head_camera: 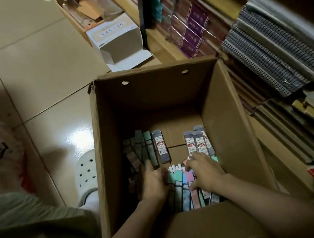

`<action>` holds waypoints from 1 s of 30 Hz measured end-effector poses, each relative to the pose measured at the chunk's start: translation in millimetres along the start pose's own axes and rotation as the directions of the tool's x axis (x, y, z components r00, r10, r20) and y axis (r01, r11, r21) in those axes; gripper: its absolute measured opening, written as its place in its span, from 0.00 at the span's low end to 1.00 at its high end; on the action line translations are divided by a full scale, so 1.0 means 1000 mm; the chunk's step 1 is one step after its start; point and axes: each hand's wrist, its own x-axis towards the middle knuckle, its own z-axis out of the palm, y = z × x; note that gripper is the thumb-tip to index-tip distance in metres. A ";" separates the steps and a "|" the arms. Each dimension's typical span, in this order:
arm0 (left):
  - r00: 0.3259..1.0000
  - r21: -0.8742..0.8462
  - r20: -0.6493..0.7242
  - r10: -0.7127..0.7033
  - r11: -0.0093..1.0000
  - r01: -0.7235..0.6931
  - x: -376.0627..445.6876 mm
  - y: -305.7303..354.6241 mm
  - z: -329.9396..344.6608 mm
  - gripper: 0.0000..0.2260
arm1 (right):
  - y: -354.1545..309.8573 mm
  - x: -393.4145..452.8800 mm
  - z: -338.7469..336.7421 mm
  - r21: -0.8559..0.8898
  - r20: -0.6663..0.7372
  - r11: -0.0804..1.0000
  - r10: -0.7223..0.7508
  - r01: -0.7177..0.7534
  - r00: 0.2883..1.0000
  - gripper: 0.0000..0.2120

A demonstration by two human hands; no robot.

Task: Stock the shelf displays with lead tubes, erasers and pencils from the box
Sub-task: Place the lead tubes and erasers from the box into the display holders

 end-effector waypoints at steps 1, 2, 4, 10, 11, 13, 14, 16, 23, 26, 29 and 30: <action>1.000 0.007 -0.008 0.012 1.000 -0.012 0.002 0.001 0.000 0.21 | 0.001 0.001 0.000 0.037 -0.021 0.999 0.012 -0.011 1.000 0.28; 1.000 0.013 -0.020 0.023 1.000 -0.022 0.005 0.002 0.000 0.21 | 0.002 0.003 -0.001 0.077 -0.048 0.997 0.030 -0.026 0.998 0.27; 0.998 -0.013 -0.045 0.037 0.999 -0.037 0.010 0.004 -0.002 0.23 | 0.004 0.006 -0.004 0.155 -0.101 0.987 0.069 -0.053 0.993 0.25; 0.985 -0.319 -0.160 0.067 0.941 -0.116 0.016 0.020 -0.012 0.17 | 0.005 0.005 -0.007 0.608 -0.119 0.790 0.180 -0.072 0.976 0.15; 0.988 -0.399 -0.138 0.076 0.908 -0.126 0.015 0.024 -0.014 0.15 | 0.006 0.004 -0.008 0.652 -0.123 0.755 0.196 -0.070 0.973 0.14; 0.988 -0.505 -0.114 0.105 0.850 -0.148 0.012 0.031 -0.016 0.12 | 0.009 0.001 -0.010 0.720 -0.125 0.691 0.224 -0.067 0.967 0.14; 0.988 -0.547 -0.112 0.102 0.824 -0.147 0.011 0.035 -0.017 0.11 | 0.010 0.000 -0.013 0.749 -0.119 0.659 0.239 -0.071 0.964 0.15; 0.995 -0.687 -0.086 0.055 0.720 -0.099 0.008 0.040 -0.019 0.10 | 0.014 -0.002 -0.018 0.810 -0.094 0.581 0.254 -0.075 0.963 0.15; 0.971 -0.896 0.213 0.111 0.418 0.149 0.002 0.045 -0.025 0.09 | 0.011 0.002 -0.034 0.888 -0.141 0.459 0.220 0.025 0.965 0.19; 0.964 -0.872 0.212 0.163 0.476 0.112 0.006 0.045 -0.024 0.12 | 0.010 0.010 -0.037 0.870 -0.162 0.493 0.228 0.029 0.960 0.21; 0.984 -0.871 0.157 0.089 0.481 0.095 0.016 0.043 -0.022 0.14 | 0.010 0.013 -0.044 0.724 -0.232 0.690 0.244 0.000 0.942 0.23; 0.989 -0.882 0.140 0.047 0.461 0.103 0.019 0.042 -0.021 0.14 | 0.011 0.015 -0.044 0.620 -0.253 0.783 0.259 -0.049 0.932 0.24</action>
